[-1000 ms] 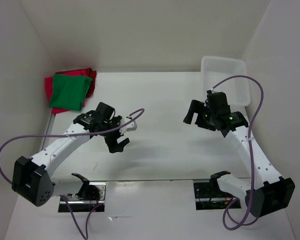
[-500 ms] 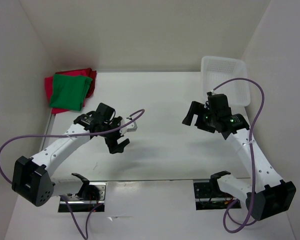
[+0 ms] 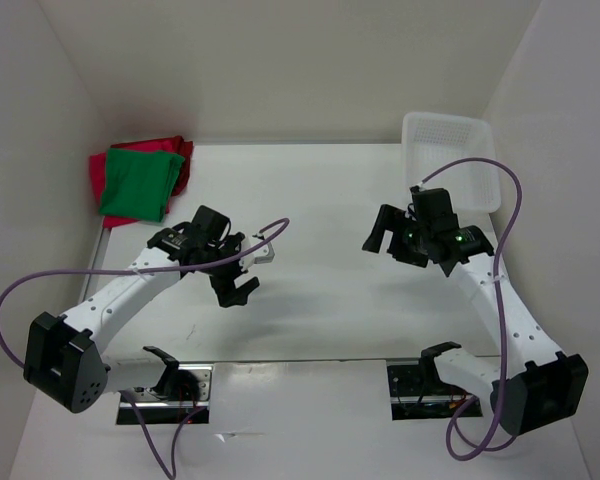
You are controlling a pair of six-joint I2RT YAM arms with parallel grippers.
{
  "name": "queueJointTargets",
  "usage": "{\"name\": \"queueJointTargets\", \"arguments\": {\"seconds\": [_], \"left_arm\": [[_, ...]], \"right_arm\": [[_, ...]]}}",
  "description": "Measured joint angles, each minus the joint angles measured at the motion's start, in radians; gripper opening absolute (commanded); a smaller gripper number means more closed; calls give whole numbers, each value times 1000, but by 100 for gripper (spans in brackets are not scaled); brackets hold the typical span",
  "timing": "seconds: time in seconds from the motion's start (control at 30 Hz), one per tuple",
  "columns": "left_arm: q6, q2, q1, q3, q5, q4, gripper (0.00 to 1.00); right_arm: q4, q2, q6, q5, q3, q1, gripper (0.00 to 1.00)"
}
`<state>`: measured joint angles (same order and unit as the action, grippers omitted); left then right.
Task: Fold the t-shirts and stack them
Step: Put the neatly folded tshirt into the corner of the board with the left arm
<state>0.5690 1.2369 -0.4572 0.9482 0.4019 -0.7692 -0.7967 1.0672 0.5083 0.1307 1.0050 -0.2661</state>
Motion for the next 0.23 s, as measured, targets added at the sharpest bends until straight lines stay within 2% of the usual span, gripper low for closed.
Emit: {"name": "queueJointTargets", "arguments": {"seconds": [0.23], "left_arm": [[0,0,0,0,0,0,100]], "right_arm": [[4,4,0,6,-1,0,100]]}}
